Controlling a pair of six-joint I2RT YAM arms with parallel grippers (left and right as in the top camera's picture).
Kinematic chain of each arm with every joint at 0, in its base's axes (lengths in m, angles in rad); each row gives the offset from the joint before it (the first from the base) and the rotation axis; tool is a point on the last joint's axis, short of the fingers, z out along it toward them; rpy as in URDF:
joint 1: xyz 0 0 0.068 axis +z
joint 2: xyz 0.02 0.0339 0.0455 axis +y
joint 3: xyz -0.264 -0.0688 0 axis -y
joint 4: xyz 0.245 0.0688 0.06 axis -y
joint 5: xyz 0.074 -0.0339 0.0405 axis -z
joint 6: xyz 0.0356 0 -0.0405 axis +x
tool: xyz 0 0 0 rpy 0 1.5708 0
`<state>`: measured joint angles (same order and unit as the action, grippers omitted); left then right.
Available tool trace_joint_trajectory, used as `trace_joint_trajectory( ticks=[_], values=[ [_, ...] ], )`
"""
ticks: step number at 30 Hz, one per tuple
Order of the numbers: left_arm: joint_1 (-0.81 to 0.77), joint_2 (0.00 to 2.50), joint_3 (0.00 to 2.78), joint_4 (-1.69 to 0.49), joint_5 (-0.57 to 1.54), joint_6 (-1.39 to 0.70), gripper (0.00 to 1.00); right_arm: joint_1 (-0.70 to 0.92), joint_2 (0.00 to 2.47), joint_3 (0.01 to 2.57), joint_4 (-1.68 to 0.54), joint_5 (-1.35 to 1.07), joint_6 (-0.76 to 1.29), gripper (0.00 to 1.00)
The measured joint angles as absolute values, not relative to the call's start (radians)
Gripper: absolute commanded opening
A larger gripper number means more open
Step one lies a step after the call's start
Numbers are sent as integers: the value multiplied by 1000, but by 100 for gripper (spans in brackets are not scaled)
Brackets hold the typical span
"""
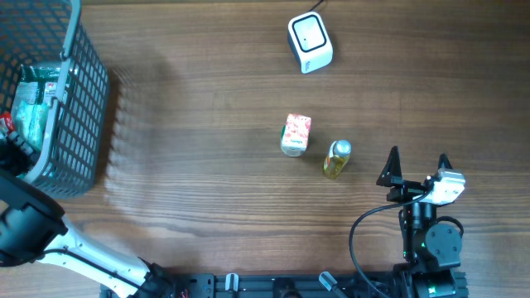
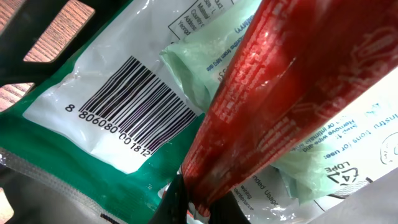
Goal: Scan the item barcode
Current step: 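Move the left gripper back into the basket over the packets, then grasp the red and green packets with the left gripper and lift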
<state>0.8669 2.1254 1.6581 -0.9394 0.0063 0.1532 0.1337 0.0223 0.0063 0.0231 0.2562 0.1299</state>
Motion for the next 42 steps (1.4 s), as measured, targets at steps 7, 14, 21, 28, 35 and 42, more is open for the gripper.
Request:
trace_joint_trajectory(
  ticks=[7,14,21,28,35,42],
  values=[
    [859,2107,1692,-942,10,153,4,134,22,6,23,256,130,100],
    [796,1981,1742,-885,10,183,4,134,22,6,23,256,130,100],
    [739,1988,1746,-855,10,236,4,134,22,6,23,256,130,100],
    [741,2076,1746,-859,9,321,13,134,22,6,23,256,130,100],
    [741,2110,1746,-852,9,376,78,134,22,6,23,256,130,100],
    [741,2110,1746,-845,9,411,100,134,22,6,23,256,130,100]
  ],
)
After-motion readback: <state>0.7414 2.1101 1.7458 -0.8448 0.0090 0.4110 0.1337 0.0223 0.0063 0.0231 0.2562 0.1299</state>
